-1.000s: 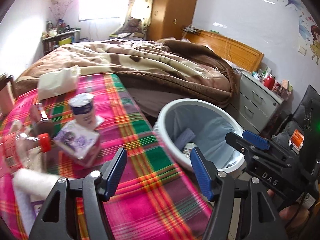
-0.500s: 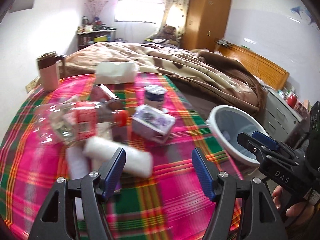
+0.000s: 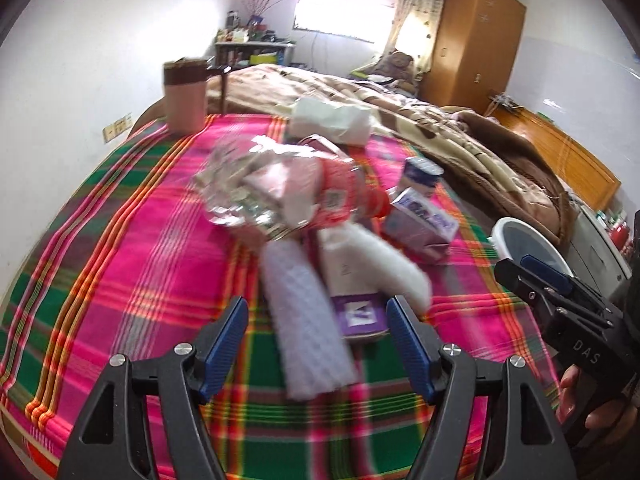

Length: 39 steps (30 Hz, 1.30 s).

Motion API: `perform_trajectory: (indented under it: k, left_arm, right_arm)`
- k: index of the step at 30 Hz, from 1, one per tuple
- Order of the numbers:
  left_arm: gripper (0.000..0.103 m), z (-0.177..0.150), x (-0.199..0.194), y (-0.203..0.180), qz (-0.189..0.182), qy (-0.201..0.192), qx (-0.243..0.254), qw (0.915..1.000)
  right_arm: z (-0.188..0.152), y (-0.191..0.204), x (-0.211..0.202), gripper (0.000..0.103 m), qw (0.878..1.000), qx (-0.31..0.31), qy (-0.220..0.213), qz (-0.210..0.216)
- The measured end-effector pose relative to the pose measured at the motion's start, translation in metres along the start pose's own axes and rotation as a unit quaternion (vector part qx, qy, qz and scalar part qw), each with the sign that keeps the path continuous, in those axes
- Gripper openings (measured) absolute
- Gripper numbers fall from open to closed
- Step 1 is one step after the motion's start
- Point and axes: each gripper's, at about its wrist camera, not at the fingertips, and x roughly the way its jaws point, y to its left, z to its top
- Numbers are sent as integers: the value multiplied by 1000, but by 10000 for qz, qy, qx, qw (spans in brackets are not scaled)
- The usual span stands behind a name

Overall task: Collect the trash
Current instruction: 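Grasp another white foam net with the left tool while the right tool grasps the fuzzy white roll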

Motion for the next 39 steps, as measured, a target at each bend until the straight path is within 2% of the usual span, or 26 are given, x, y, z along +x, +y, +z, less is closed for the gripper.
perform_trajectory:
  k: [3, 14, 19, 22, 26, 32, 39]
  left_arm:
    - [73, -3, 6, 11, 47, 111, -118, 9999]
    - [73, -1, 27, 24, -49, 362, -313, 9988]
    - [73, -1, 33, 25, -86, 446, -312, 9985]
    - [73, 1, 37, 27, -38, 522, -211, 9984]
    - [73, 3, 39, 34, 169, 615, -195, 9978]
    - [73, 3, 38, 42, 290, 625, -227, 9974]
    - [73, 5, 43, 44, 294, 645, -261, 9971]
  right_arm:
    - [0, 11, 9, 67, 9997, -94, 125, 177]
    - [3, 38, 35, 68, 9962, -502, 429, 563]
    - [5, 45, 45, 74, 9939, -611, 584, 702]
    - [8, 48, 50, 74, 9931, -713, 662, 657]
    - [10, 49, 58, 74, 9904, -740, 817, 828]
    - [9, 54, 65, 74, 9867, -846, 1003, 965]
    - [9, 54, 67, 74, 9860, -783, 1039, 1044]
